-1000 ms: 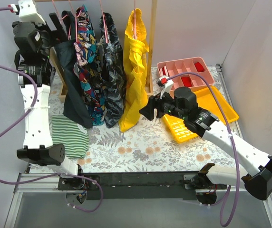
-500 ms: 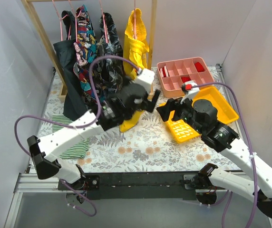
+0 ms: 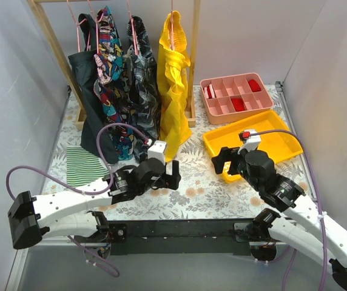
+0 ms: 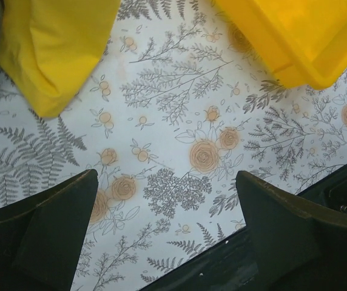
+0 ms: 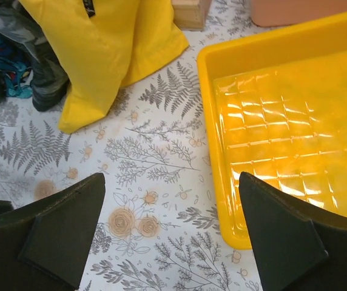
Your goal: Place the shorts on the hanger
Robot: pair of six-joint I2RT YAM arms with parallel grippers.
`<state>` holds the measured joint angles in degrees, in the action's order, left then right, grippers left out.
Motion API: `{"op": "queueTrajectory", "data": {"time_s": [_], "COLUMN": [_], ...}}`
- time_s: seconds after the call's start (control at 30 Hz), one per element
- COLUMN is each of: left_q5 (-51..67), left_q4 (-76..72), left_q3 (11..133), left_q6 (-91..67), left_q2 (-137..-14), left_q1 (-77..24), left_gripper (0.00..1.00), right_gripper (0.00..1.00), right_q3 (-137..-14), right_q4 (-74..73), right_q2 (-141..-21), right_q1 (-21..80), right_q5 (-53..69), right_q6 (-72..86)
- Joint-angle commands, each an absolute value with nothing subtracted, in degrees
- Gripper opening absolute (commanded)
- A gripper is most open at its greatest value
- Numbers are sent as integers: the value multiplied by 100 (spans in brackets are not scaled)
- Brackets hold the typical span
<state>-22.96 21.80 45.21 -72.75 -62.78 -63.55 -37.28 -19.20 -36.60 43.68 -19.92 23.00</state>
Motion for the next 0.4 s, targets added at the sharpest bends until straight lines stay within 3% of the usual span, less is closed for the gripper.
{"op": "queueTrajectory", "data": {"time_s": [0.0, 0.37], "left_q5": [-2531, -2601], "left_q4": [1811, 1196], "left_q3": [3973, 3226], "left_q6": [-8165, -8112], "left_q2": [-5504, -4711], "left_q1": [-6354, -6354], "left_gripper": [98, 98], "right_gripper": [98, 98], "right_q3": [-3367, -3191], "right_q4": [-1828, -1819], "right_q2": [-3411, -3375], "right_q1": [4395, 4395], "right_q5": [-2346, -2435], "right_q6": [2557, 2584]}}
